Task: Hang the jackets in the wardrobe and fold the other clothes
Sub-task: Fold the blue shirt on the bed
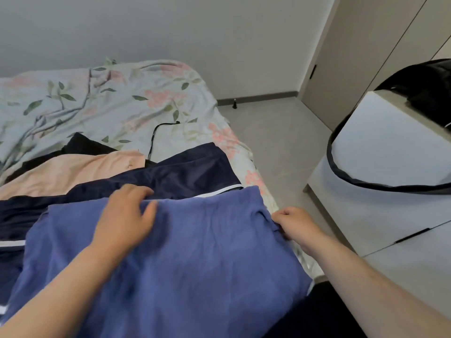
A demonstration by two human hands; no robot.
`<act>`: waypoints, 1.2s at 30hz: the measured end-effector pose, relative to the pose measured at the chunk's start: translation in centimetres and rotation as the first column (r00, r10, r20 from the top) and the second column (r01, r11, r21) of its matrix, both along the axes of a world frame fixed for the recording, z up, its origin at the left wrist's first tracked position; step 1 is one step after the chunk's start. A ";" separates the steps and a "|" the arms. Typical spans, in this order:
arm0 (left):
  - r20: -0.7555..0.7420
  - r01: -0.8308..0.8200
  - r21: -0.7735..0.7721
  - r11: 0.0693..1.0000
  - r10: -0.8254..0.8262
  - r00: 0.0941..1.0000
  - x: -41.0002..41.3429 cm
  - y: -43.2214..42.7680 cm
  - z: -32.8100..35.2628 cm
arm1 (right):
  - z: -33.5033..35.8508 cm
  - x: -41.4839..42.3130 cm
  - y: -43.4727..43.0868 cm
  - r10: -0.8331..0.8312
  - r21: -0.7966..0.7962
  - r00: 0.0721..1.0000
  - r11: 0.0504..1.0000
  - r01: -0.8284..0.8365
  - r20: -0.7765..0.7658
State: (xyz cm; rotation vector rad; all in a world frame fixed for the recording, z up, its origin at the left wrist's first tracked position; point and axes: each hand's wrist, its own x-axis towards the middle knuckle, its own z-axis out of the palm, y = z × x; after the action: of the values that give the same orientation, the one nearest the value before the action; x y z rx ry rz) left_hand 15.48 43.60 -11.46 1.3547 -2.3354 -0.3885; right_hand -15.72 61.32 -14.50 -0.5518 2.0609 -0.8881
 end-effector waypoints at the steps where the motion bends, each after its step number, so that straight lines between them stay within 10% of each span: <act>1: -0.034 0.080 0.122 0.989 -0.077 0.996 -2.7 1.6 -0.2 | 0.0 0.1 0.7 0.005 0.046 1.000 0.999 -0.005 0.002; 8: -0.024 0.213 0.530 0.821 -0.236 0.971 -19.6 8.3 -4.0 | 0.3 2.3 5.0 0.145 0.245 0.989 0.960 -0.139 -0.006; 16: 0.144 0.088 0.447 0.890 -0.168 0.975 -22.8 9.0 -6.0 | 0.6 5.1 6.9 0.289 -0.057 0.953 0.957 -0.284 0.094; 21: -0.310 0.203 0.656 0.727 0.014 0.951 -18.4 6.6 -3.3 | 2.5 8.5 6.6 0.304 -0.193 0.942 0.942 -0.275 0.141; 36: -0.402 0.004 0.679 0.734 0.367 0.839 9.2 -2.9 3.6 | 6.4 29.1 -3.1 0.667 -0.337 0.744 0.713 -0.616 0.051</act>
State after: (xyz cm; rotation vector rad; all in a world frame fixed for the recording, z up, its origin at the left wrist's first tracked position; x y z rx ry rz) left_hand 24.67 40.70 -7.86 1.5085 -1.6219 -1.4314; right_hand 13.37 58.21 -8.13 -1.2324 1.4055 -0.7764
